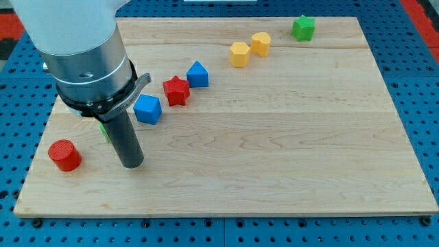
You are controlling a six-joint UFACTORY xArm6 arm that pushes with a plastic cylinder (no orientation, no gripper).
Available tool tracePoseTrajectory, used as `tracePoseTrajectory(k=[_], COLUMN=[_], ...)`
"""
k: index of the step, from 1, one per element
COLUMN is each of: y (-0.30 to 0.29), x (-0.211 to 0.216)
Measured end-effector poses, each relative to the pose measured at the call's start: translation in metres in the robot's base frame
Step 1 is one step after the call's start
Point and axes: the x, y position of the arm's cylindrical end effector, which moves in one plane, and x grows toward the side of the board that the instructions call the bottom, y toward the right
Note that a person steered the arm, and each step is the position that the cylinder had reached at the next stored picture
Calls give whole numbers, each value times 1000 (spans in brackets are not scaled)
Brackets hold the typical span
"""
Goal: Push the red star towards the left top of the board
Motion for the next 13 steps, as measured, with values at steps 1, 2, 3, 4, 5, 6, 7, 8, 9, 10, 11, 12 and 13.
tracePoseTrajectory(k=[1, 2, 3, 4, 5, 6, 7, 8, 9, 10, 11, 12, 13], y=[0, -1, 4, 5, 25, 105, 216, 281, 300, 302, 285, 218, 139], x=[0, 5, 12, 20, 22, 12, -9, -56, -82, -139, -120, -100, -95])
